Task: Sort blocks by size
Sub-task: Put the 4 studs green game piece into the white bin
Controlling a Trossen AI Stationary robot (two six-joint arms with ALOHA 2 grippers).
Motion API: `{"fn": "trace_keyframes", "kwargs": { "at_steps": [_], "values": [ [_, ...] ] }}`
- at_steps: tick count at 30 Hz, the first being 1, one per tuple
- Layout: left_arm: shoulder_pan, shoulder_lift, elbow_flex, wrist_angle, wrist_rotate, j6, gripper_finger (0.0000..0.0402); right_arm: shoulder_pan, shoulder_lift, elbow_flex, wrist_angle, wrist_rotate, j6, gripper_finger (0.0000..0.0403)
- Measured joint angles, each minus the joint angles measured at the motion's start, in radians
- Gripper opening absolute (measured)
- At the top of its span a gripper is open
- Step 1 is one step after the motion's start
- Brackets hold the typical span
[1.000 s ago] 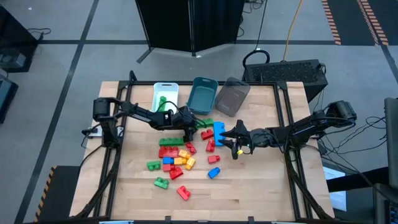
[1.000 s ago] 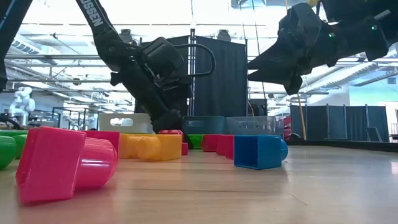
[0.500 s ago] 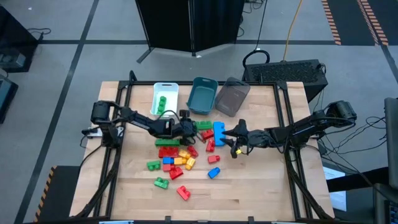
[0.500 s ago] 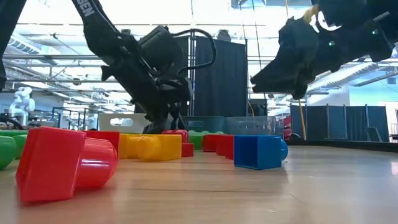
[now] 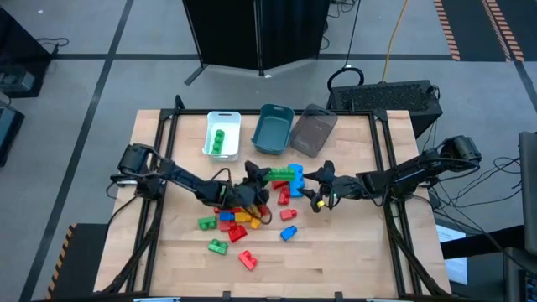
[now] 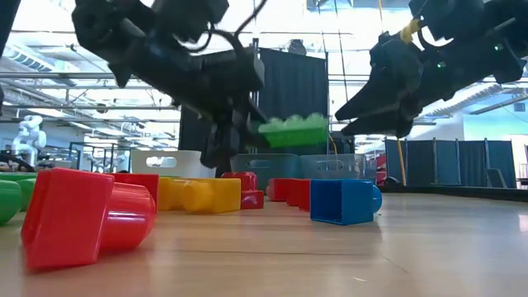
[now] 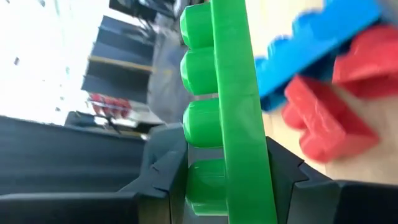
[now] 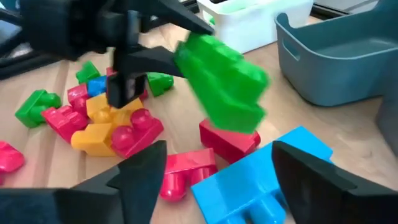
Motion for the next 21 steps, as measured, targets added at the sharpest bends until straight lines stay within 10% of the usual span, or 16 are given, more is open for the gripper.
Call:
{"fn": "trace_keyframes", "kwargs": {
  "at_steps": [21],
  "values": [
    [-0.058, 0.000, 0.001, 0.160, -0.002, 0.137, 0.0129, -0.002, 0.000, 0.000, 0.169, -0.071, -0.019, 0.0299]
  ]
}}
